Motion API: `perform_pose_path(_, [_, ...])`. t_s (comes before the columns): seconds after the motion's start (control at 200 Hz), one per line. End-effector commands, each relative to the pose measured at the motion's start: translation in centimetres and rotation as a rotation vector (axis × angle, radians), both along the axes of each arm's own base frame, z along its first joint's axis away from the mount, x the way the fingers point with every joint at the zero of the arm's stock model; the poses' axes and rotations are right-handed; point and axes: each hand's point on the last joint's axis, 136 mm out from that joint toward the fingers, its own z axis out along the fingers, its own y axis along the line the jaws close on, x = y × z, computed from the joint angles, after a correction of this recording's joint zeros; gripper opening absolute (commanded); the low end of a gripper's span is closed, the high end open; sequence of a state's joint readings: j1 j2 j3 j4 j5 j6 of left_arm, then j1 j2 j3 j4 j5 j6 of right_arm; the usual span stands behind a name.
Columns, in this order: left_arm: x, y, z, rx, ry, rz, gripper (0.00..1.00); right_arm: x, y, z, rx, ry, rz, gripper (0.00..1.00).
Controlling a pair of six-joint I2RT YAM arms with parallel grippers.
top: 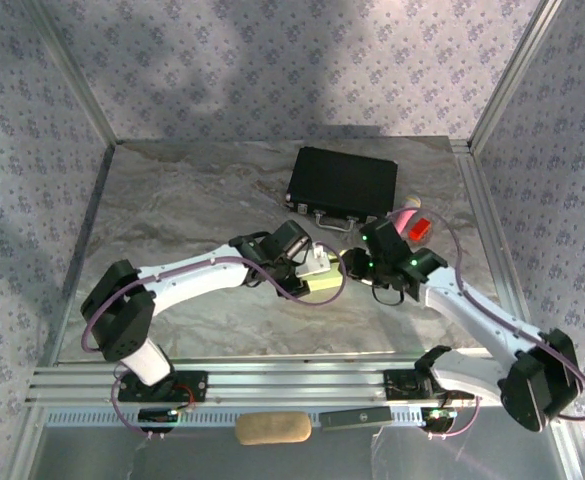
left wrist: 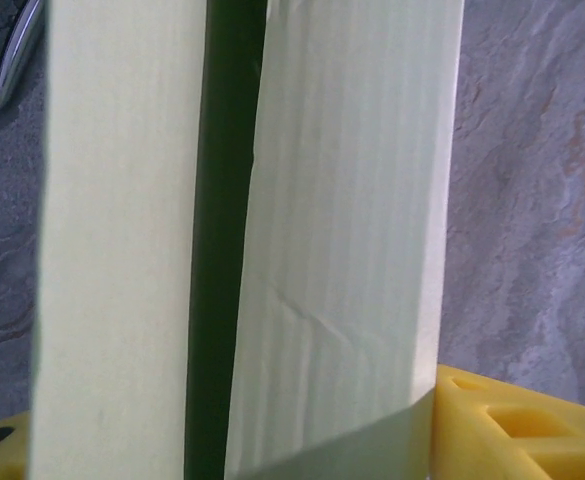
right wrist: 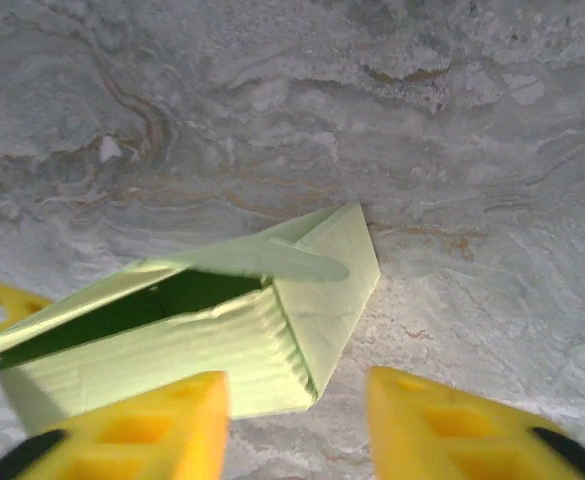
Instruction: Fold the paper box
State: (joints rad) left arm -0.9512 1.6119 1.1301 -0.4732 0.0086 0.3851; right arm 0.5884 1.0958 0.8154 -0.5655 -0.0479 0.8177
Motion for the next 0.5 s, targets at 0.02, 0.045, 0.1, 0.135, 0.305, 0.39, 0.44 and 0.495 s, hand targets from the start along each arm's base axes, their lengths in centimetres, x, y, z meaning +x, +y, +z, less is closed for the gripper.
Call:
perform_pose_path(0.02, [0.2, 0.3, 0.5, 0.007, -0.036, -0.017, 0.57, -0.5, -1.9, 3.8, -0.025, -0.098, -0.003, 0.62])
perform_pose_path(0.045, [0.2, 0.4, 0.4, 0.011, -0.035, -0.020, 0.56, -0.7, -2.3, 4.2, -0.026, -0.115, 0.000, 0.65])
perform_pose_path(0.1, [0.1, 0.5, 0.3, 0.009, -0.026, -0.025, 0.54, -0.5, -3.2, 5.2, -0.026, -0.161, -0.016, 0.70])
perform_pose_path(0.135, [0.0, 0.6, 0.2, 0.010, -0.020, -0.027, 0.54, -0.2, -3.9, 5.8, -0.027, -0.195, -0.031, 0.71])
perform_pose_path(0.305, [0.0, 1.0, 0.6, -0.006, -0.007, -0.039, 0.52, 1.6, -4.8, 7.8, -0.083, -0.456, 0.009, 0.69])
perform_pose_path(0.39, [-0.1, 1.5, 0.9, -0.021, 0.012, -0.050, 0.52, 1.6, -4.0, 8.0, -0.128, -0.542, 0.115, 0.65])
perform_pose_path(0.44, [-0.2, 1.9, 1.1, -0.027, 0.027, -0.059, 0.51, 1.6, -3.6, 8.2, -0.150, -0.555, 0.167, 0.62])
perform_pose_path(0.495, [-0.5, 2.2, 1.2, -0.034, 0.047, -0.074, 0.51, 1.7, -2.8, 8.2, -0.162, -0.561, 0.236, 0.55])
